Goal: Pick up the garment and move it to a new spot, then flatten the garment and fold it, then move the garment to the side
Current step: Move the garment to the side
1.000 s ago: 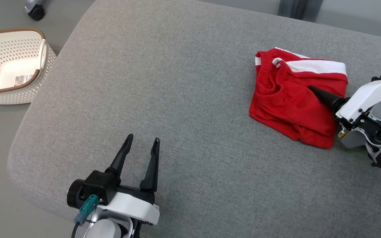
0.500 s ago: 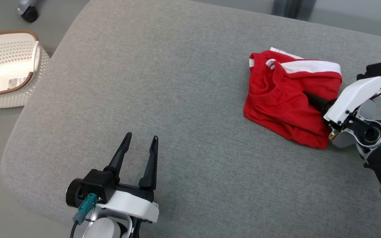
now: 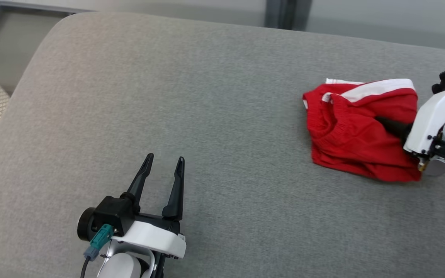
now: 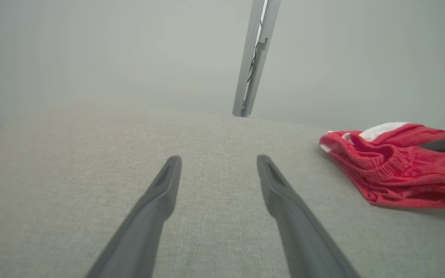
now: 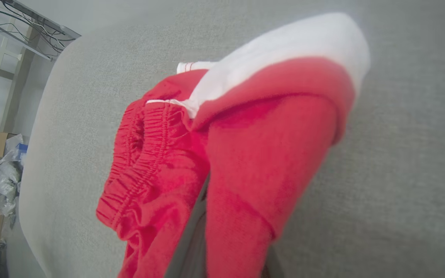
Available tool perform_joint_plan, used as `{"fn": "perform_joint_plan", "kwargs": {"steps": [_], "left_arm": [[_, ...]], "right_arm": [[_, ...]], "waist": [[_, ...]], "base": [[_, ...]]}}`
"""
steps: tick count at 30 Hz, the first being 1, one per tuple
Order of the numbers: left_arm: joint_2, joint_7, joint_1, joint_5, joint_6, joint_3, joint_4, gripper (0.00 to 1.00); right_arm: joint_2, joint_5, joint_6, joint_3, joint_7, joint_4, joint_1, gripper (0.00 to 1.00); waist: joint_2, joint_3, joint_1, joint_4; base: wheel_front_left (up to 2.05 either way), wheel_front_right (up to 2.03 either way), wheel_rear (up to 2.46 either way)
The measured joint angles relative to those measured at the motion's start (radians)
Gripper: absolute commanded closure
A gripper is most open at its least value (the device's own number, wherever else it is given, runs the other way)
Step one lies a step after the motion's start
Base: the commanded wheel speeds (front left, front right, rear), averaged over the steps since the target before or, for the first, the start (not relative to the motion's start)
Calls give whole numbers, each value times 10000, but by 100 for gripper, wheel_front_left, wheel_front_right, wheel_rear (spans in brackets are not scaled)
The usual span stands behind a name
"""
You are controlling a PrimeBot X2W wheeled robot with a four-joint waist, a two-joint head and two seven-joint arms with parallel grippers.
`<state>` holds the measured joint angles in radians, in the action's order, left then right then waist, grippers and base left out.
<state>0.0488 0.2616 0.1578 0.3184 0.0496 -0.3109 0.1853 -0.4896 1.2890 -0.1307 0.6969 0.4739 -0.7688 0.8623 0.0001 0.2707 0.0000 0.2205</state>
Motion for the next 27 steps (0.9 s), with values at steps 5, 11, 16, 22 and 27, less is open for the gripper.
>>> {"fn": "perform_joint_plan", "kwargs": {"steps": [5,11,16,22,27], "left_arm": [[4,0,1,61,36,15,17,0],[2,0,-11,100,42,19,73,0],[4,0,-142,98,40,40,161,0],[4,0,-353,92,38,59,188,0],[0,0,-501,59,-4,75,221,0]], "right_arm": [[-953,-25,0,382,372,836,-49,100],[-1990,268,0,410,642,1674,-233,100],[-2817,407,0,341,830,2102,-518,100],[-3496,73,0,401,972,1977,-775,100],[-3785,-433,0,418,765,1448,-933,100]], "waist": [[0,-149,0,-495],[0,-345,0,-1016],[0,-660,0,-1411],[0,-967,0,-1691],[0,-1041,0,-1811]], "base": [[0,0,0],[0,0,0],[0,0,0],[0,0,0],[0,0,0]]}}
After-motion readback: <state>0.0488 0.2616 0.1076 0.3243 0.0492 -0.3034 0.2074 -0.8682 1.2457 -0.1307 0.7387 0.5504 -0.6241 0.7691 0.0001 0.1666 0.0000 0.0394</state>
